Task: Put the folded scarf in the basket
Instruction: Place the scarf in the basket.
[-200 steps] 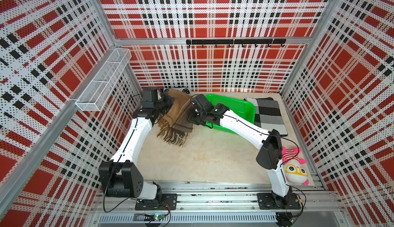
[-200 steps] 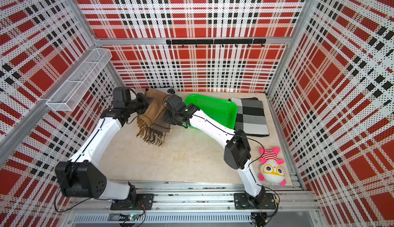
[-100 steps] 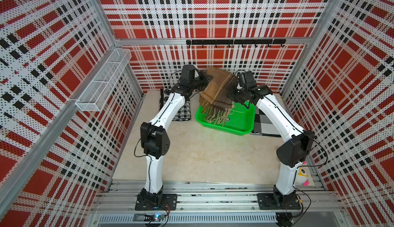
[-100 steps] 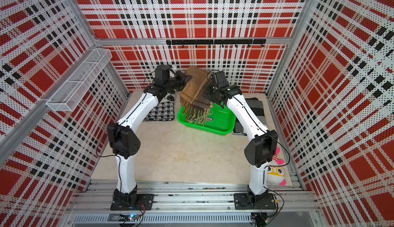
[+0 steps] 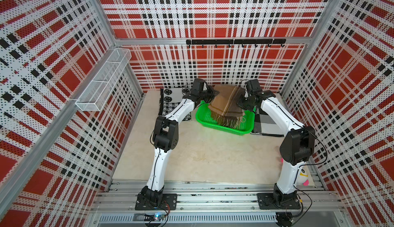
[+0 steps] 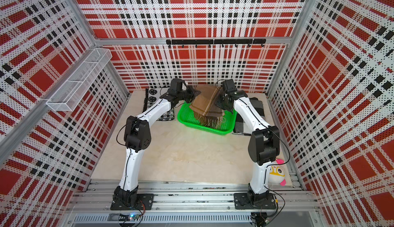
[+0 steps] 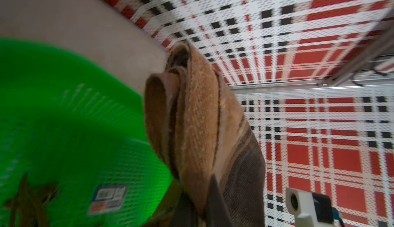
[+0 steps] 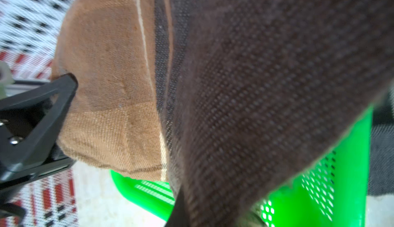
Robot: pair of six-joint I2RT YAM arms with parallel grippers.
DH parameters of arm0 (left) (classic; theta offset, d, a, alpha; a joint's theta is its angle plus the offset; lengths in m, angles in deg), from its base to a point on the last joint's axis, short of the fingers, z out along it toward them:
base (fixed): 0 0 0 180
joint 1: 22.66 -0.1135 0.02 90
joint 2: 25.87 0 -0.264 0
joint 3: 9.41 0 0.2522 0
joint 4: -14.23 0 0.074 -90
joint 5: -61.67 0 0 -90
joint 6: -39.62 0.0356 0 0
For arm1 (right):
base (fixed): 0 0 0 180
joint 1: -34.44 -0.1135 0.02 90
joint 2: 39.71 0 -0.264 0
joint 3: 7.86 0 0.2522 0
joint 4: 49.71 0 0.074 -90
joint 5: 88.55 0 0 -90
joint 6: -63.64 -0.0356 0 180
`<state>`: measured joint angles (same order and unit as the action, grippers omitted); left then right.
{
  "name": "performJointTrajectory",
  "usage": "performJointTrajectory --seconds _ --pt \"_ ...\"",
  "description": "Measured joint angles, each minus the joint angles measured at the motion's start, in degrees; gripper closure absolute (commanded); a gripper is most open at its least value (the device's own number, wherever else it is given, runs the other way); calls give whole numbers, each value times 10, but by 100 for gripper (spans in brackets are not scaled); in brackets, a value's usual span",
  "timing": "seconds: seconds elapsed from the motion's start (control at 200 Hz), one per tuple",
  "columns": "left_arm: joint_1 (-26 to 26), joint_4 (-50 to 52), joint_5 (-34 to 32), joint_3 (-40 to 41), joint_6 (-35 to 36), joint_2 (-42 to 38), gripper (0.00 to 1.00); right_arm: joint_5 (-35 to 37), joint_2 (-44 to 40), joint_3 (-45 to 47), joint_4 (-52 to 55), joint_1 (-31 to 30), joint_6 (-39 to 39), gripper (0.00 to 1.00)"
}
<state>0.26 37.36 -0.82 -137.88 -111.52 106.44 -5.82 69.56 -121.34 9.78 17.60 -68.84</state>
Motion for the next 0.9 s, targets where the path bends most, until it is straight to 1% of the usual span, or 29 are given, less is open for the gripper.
performJointTrajectory --seconds 0.05,0.11,0.276,0.476,0.696,0.902 --pt "1 1 -4 44 10 -9 100 -1 0 29 -2 -5 0 100" --pt "3 2 -9 76 17 -15 100 -1 0 54 -4 -10 0 100" --pt "9 1 -33 131 43 -34 100 0 0 102 -29 -18 0 100" --pt "13 5 -67 132 68 -36 100 5 11 110 -39 -18 0 100" --pt "19 60 -131 128 101 -36 100 16 39 108 -38 -18 -2 100" --pt "27 107 -178 104 125 -36 100 23 48 107 -36 -17 -2 100"
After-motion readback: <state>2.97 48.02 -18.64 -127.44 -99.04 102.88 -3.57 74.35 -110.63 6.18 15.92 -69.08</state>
